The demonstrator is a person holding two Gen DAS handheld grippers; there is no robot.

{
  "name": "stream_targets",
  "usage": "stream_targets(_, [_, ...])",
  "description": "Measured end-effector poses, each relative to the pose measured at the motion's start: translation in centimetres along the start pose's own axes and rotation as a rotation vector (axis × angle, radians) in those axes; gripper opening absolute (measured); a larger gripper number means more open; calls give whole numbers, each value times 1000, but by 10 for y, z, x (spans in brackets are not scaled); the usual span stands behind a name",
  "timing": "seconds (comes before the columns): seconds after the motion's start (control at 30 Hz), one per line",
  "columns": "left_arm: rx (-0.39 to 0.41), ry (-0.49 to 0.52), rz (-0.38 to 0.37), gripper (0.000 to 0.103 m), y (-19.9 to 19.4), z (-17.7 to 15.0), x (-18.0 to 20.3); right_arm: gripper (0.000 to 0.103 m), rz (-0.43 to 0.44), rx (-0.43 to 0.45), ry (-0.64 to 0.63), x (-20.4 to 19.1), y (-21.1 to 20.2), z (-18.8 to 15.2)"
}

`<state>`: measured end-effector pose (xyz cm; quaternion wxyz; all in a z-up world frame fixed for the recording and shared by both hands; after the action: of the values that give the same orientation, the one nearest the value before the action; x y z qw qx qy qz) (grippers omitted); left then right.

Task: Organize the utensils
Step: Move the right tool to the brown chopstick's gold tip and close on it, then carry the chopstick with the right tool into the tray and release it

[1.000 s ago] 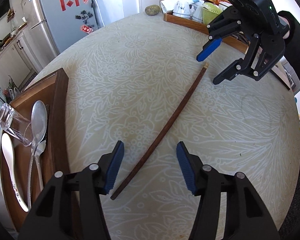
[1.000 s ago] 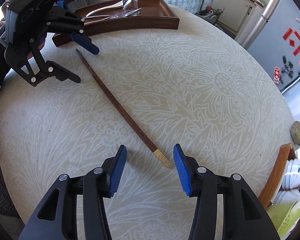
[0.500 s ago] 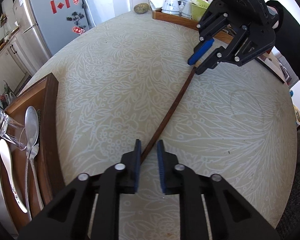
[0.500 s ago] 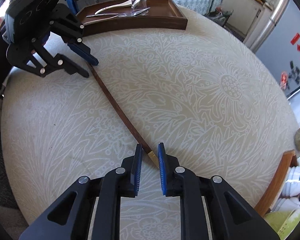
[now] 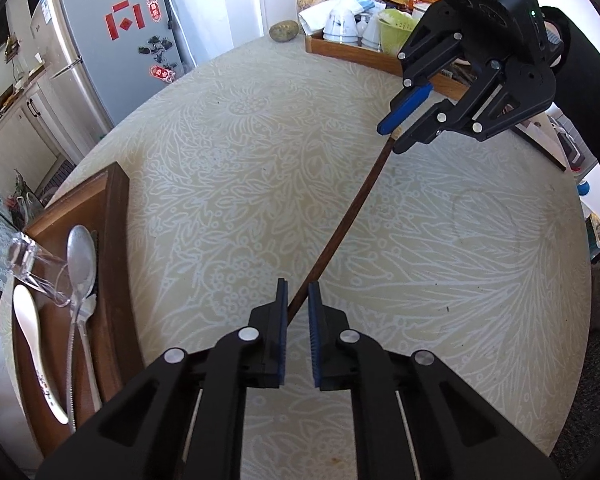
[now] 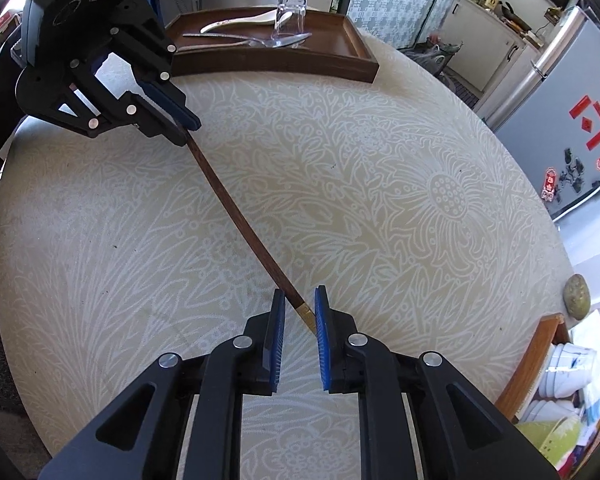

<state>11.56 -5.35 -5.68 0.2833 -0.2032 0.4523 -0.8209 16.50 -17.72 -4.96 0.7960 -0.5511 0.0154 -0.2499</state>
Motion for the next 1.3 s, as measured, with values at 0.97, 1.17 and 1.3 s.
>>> stream_targets(0.97, [32, 149, 31, 58, 3, 17, 8, 5, 138, 81, -36, -36, -58, 1])
stream_targets(1.17, [9, 130, 21, 30, 21, 20, -3, 5, 176, 107, -34, -39, -72, 0])
stream_targets(1.3, [11, 107, 7, 28, 22, 22, -6, 5, 172, 114, -32, -34, -75, 2])
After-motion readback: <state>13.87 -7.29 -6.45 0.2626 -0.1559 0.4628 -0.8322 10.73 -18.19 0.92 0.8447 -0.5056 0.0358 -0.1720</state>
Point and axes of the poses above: each gripper's, at about its wrist camera, not at the fingertips, and y roughly the way its jaws point, x to its right, z to its top, the point moved 8 cm from there along y, roughly the way its jaws point, and after that the axes turned 9 degrees about -z, right-handed, at the moved point
